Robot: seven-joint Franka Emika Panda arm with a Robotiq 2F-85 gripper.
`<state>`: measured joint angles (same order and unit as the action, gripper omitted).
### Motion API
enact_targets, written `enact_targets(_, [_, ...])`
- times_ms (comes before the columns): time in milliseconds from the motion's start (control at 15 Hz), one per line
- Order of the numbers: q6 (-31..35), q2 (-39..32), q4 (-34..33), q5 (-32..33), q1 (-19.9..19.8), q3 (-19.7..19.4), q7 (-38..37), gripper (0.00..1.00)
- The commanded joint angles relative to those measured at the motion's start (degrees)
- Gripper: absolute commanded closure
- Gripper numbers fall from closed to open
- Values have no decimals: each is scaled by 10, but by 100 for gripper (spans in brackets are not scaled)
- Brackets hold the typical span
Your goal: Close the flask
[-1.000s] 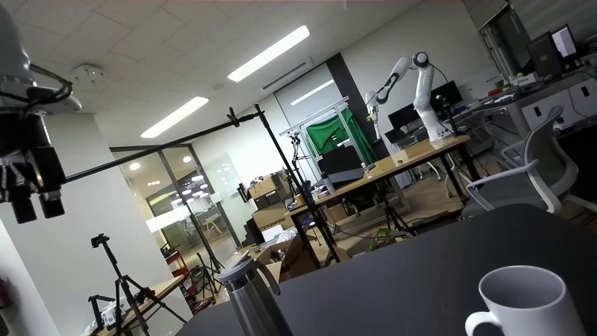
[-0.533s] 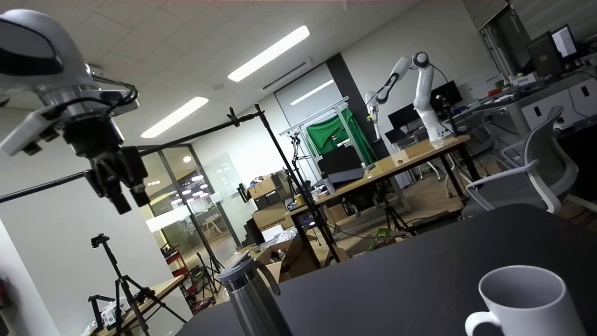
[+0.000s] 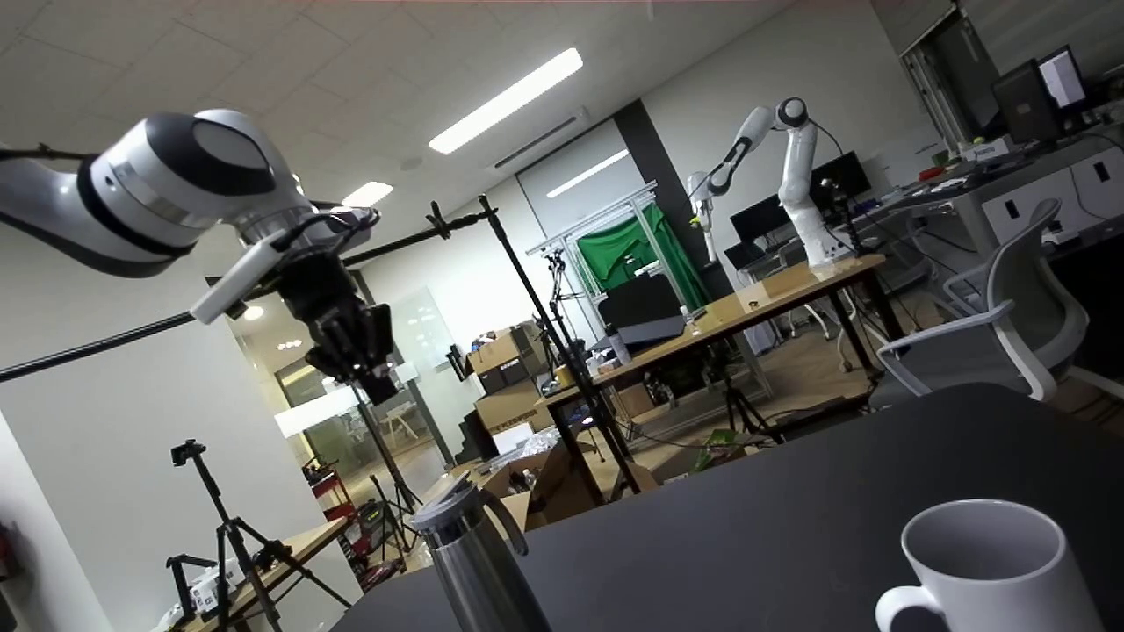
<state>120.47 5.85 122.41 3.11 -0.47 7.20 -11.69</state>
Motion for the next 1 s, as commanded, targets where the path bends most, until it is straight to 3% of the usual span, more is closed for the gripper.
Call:
enact_targets(0, [-42,-87,-89,39,8,-16,-17,100])
enact_targets(467, [-55,-196,-161,32,23,-37,-11,100])
enact_targets(933, [-57,-232,-181,0,39,-39,-7,100])
